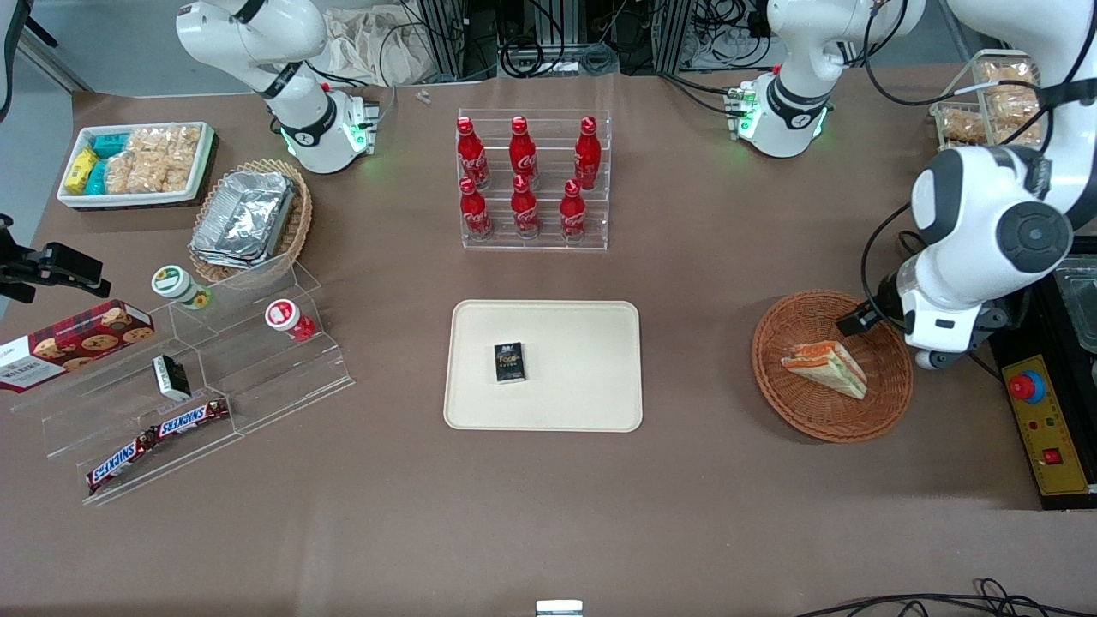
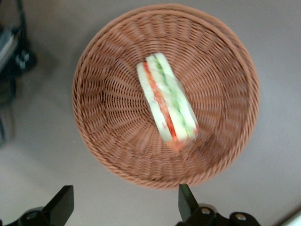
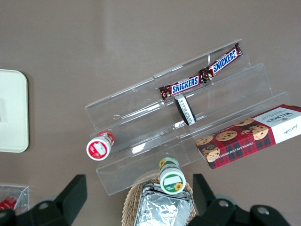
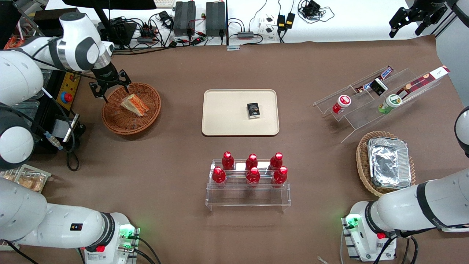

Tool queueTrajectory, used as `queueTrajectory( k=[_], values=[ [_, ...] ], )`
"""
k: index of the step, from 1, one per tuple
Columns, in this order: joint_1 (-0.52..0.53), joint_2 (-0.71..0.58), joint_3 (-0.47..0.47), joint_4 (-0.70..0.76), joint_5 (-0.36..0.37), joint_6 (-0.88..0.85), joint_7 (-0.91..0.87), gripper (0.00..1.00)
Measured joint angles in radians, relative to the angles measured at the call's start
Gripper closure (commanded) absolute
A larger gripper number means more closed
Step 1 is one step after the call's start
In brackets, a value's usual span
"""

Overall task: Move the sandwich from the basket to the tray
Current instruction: 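Lower the open left gripper over the wrapped sandwich in the basket, then close the left gripper on the wrapped sandwich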

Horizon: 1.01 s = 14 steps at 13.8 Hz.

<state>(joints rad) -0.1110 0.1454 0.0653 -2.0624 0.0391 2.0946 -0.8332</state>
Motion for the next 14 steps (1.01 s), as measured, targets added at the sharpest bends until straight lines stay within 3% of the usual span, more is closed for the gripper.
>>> queueTrajectory(
  k=[3, 6, 14],
  values=[
    [0.000, 0.081, 0.000, -0.012, 0.000, 0.125, -0.271, 0.00],
    [0.000, 0.141, 0.000, -0.012, 0.000, 0.181, -0.409, 0.00],
    [0.000, 0.156, 0.001, 0.021, -0.001, 0.175, -0.513, 0.00]
  ],
)
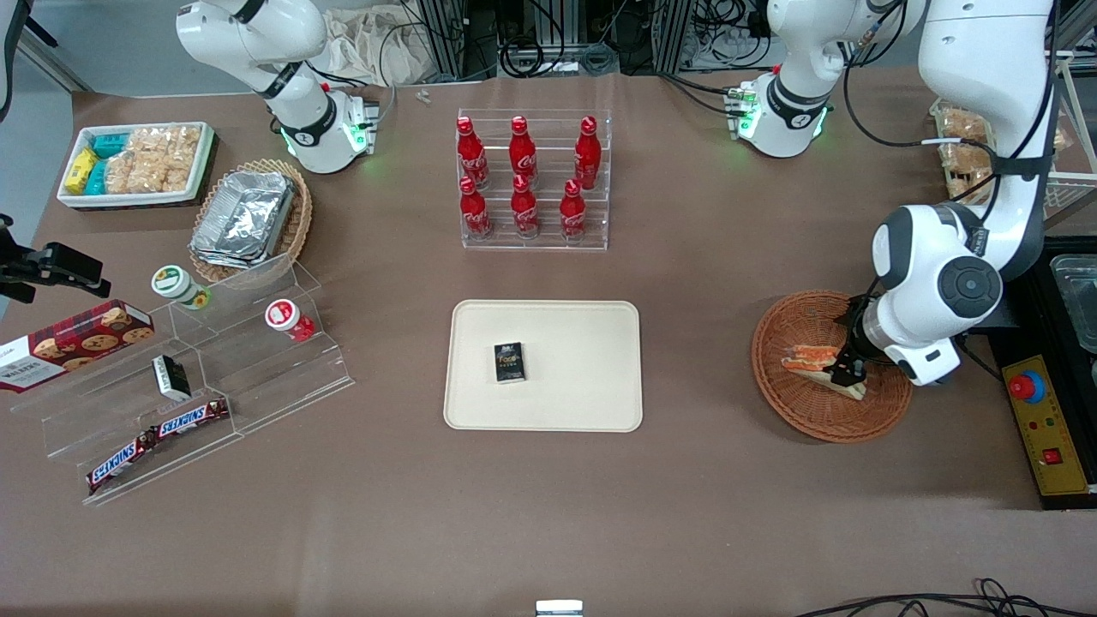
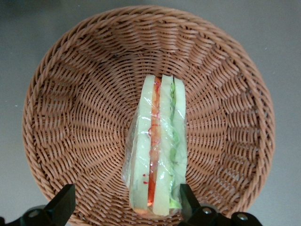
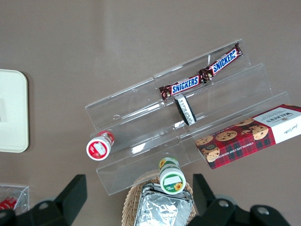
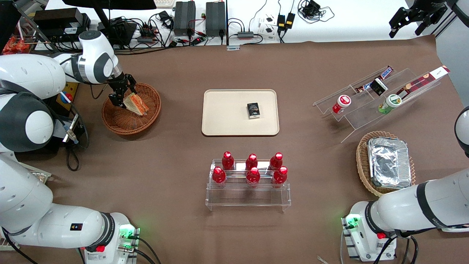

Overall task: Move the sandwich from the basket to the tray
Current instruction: 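Close the left gripper on the wrapped sandwich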

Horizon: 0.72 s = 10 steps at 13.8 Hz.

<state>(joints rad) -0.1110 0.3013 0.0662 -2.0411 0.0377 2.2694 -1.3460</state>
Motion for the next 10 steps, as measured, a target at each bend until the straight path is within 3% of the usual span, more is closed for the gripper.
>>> queueTrajectory(
  k=[10],
  values=[
    [-0.001, 0.072, -0.001, 0.027, 0.002, 0.004, -0.010, 0.00]
  ],
)
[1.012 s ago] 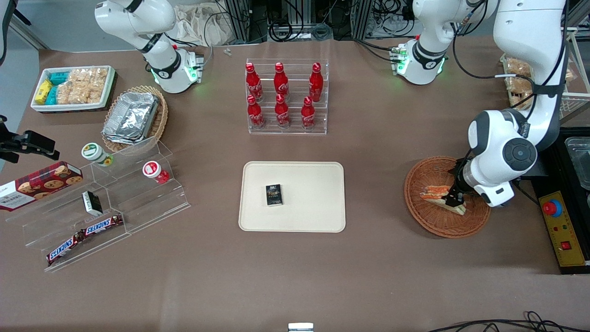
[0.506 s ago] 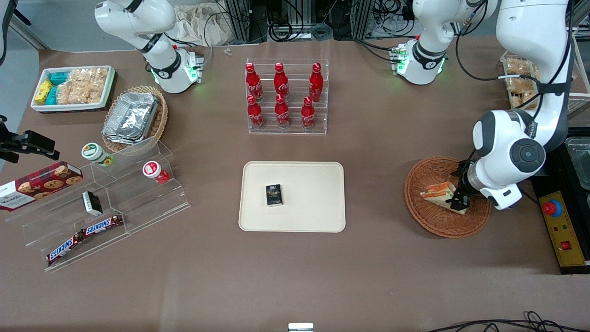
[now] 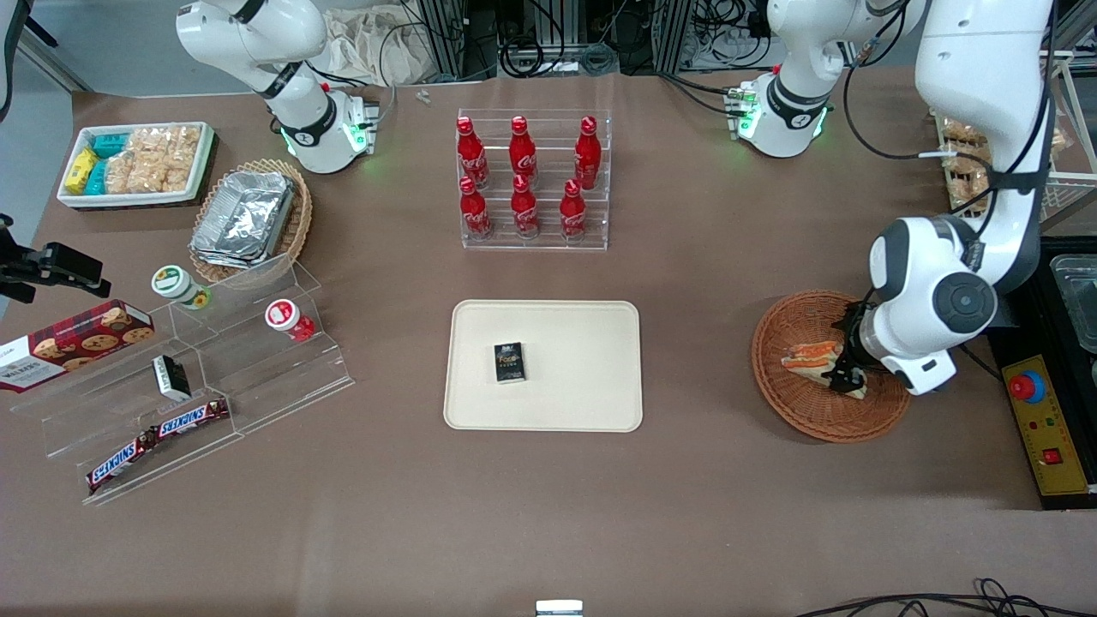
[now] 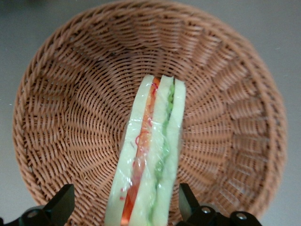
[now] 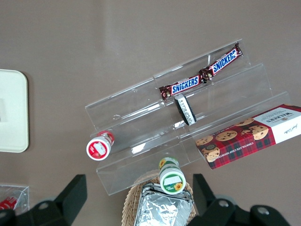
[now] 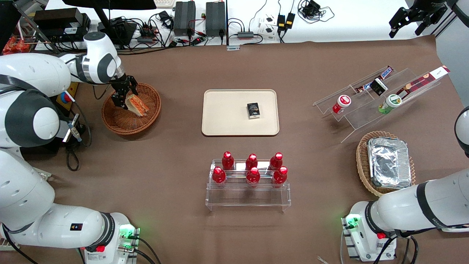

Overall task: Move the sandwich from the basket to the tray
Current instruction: 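Close the left gripper on the wrapped sandwich, then lift the sandwich and carry it with the left gripper toward the tray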

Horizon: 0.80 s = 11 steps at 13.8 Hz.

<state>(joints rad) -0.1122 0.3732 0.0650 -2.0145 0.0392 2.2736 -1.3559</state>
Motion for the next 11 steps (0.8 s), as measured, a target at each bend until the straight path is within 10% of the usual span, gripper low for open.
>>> queueTrajectory(
  k=[2, 4, 11],
  values=[
    [0.000, 0.025, -0.001, 0.000, 0.000, 0.010, 0.000, 0.17],
    [0.000, 0.034, -0.001, 0.002, 0.000, 0.012, 0.000, 0.93],
    [-0.001, 0.010, -0.004, 0.059, 0.000, -0.049, 0.003, 1.00]
  ],
)
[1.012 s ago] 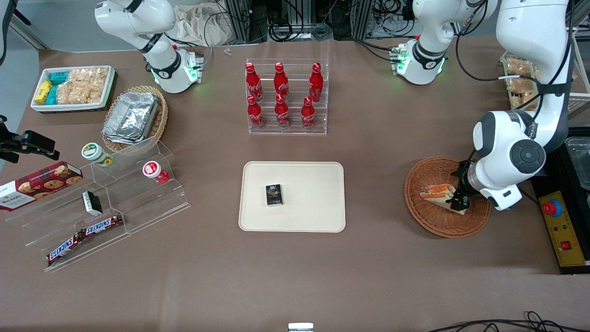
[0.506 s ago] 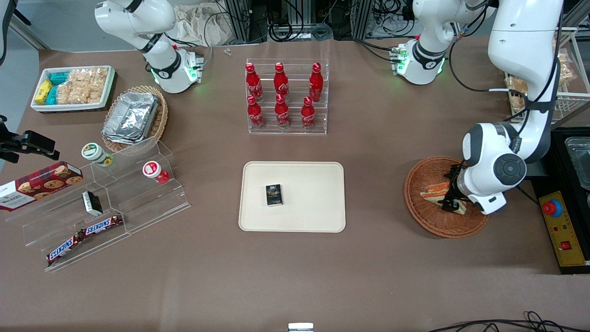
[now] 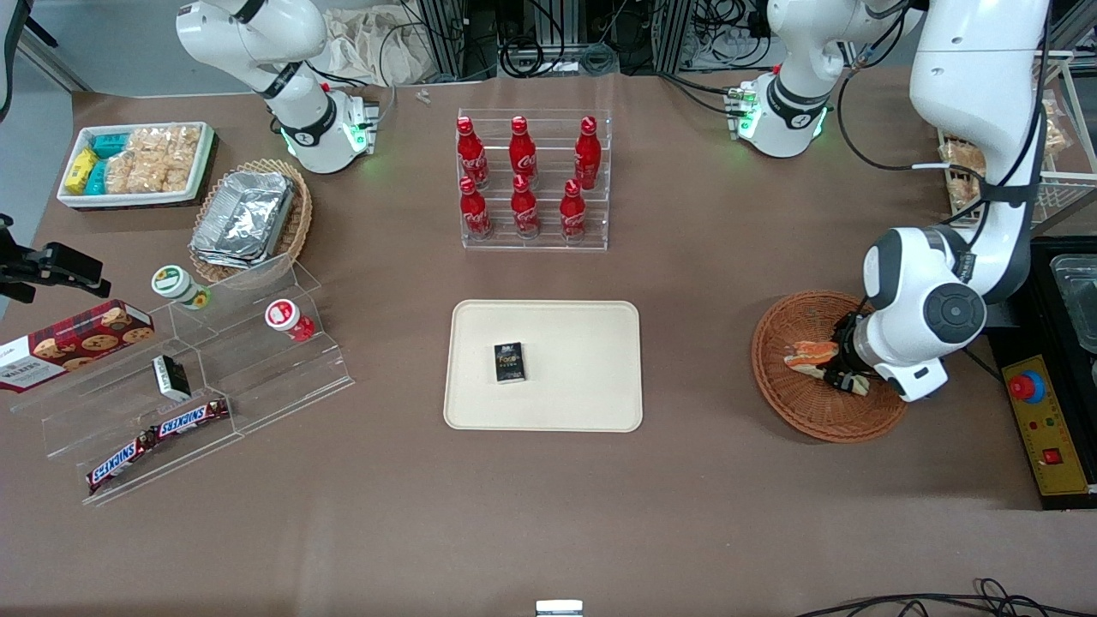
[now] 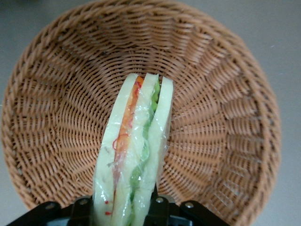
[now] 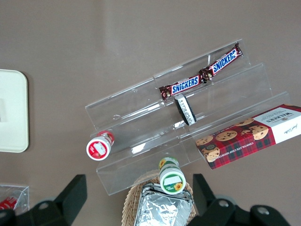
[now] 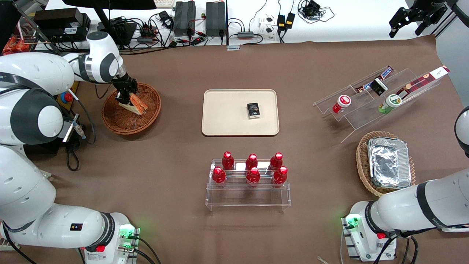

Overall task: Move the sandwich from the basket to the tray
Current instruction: 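Lift the sandwich and carry it with the left gripper toward the tray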

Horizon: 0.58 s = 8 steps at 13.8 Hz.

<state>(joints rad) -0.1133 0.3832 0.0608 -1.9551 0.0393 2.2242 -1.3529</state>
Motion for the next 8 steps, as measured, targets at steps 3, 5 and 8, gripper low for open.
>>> queueTrajectory(
  k=[3, 5, 8],
  values=[
    [-0.001, -0.016, -0.006, 0.205, 0.000, -0.300, 0.059, 1.00],
    [-0.003, -0.030, -0.037, 0.330, 0.000, -0.474, 0.164, 1.00],
    [-0.009, -0.039, -0.157, 0.414, 0.020, -0.593, 0.309, 1.00]
  ],
)
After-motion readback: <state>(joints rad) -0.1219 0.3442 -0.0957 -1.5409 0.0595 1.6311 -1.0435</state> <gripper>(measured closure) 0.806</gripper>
